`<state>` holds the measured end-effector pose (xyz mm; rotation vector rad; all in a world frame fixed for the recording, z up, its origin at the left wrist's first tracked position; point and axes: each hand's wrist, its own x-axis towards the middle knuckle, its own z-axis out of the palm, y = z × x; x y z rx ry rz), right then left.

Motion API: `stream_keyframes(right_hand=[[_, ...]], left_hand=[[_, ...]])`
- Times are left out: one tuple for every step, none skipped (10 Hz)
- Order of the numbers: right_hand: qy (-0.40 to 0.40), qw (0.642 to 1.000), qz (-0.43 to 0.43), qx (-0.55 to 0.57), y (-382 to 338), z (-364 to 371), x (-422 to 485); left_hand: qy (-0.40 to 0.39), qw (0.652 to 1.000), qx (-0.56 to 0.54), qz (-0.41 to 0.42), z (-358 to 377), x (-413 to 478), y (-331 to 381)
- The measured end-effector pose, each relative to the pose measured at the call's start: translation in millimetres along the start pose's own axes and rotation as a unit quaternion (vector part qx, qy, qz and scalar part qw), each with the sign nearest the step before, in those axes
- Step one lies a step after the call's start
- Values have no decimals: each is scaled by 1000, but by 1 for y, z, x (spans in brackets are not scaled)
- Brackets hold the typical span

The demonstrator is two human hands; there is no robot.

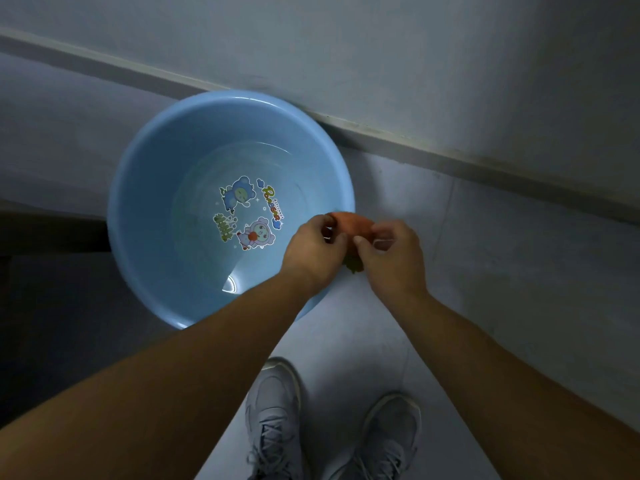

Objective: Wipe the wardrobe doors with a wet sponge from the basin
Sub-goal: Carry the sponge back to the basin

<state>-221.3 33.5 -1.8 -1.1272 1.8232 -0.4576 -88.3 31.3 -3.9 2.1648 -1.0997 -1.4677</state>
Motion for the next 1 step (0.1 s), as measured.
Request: stream_keyframes(right_hand=[[-36, 999, -4, 10, 0, 5, -2]], left_hand=[[1, 1000, -16, 4, -1, -1, 0]])
